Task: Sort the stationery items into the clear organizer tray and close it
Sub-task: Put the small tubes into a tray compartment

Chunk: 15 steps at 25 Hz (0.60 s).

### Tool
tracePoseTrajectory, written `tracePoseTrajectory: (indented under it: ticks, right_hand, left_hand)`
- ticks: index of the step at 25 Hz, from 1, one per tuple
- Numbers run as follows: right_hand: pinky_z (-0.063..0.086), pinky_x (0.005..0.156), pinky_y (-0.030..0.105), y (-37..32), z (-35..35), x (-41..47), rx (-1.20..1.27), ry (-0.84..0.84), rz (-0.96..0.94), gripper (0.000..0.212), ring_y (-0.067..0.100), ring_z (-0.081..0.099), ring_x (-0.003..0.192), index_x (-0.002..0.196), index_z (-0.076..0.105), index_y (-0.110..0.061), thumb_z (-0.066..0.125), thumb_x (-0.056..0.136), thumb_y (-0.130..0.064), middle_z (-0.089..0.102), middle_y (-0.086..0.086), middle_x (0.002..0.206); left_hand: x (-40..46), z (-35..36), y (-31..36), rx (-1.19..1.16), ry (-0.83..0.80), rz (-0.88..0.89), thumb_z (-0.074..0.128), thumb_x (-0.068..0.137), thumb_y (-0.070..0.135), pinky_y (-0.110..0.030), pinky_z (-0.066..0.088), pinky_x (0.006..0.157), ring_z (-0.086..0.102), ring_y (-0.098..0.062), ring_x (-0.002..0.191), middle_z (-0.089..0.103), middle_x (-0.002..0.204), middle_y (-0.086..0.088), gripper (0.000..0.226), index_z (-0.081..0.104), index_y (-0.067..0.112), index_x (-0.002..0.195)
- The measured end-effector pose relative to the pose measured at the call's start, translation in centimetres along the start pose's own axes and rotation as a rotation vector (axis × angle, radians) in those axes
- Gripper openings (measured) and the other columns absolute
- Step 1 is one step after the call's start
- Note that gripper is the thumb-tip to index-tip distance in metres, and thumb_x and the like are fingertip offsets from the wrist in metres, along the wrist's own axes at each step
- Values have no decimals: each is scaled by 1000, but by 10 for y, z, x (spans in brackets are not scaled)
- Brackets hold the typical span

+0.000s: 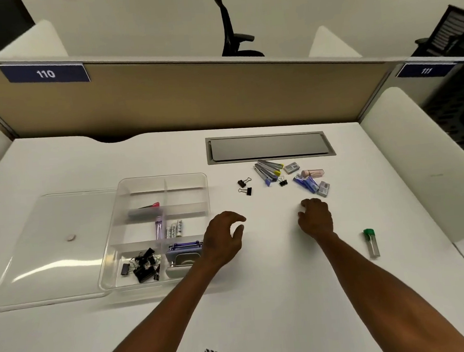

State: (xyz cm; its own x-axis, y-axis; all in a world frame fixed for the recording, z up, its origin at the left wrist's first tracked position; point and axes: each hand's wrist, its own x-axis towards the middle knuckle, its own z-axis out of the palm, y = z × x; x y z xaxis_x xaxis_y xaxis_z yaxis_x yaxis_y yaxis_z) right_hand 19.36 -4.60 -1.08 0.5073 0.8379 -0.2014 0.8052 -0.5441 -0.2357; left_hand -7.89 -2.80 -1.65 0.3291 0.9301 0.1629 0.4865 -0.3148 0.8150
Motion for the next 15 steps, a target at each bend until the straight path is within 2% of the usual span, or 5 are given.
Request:
tracePoseTrajectory:
  ticks: [3, 6, 11, 13, 15]
  right_hand:
    - [46, 90, 33, -10, 6, 0, 150, 100, 11, 23, 30, 60, 110, 109, 72, -12, 62, 88, -7, 67, 12, 116]
    - [50, 81, 28, -39, 12, -17, 498, 135, 34, 18, 22, 68, 93, 100, 71, -16, 70, 83, -9, 74, 4, 100]
    - [60, 68, 33, -110, 27, -59, 1129, -83, 13, 27, 17, 73, 71, 99, 71, -26, 73, 78, -9, 74, -1, 78]
    - [59, 68, 33, -136, 32, -73, 1266, -160, -44, 29, 21, 73, 73, 103, 72, -22, 69, 79, -6, 74, 6, 81]
    - [61, 72, 36, -160, 35, -83, 1322, -223, -83, 31, 26, 74, 80, 107, 72, -19, 67, 79, -6, 73, 17, 90]
  left_hand:
    - [-2, -2, -1, -14, 4, -11, 66, 85, 12, -42, 54, 86, 64, -14, 102, 70, 107, 5, 19, 72, 18, 103]
    - [-4, -6, 1, -62, 35, -30, 66, 84, 11, -35, 56, 79, 65, -9, 95, 70, 104, 7, 20, 73, 19, 101]
    - [-2, -19, 5, -172, 158, -111, 64, 87, 10, -17, 56, 72, 66, -5, 87, 70, 109, 8, 28, 69, 20, 113]
    - [-2, -30, 3, -164, 173, -124, 62, 89, 10, -8, 52, 72, 66, -3, 86, 69, 112, 8, 32, 67, 19, 119]
    - [-1, -45, -2, -142, 202, -146, 60, 89, 9, -9, 53, 73, 66, -2, 85, 72, 110, 7, 31, 69, 20, 116]
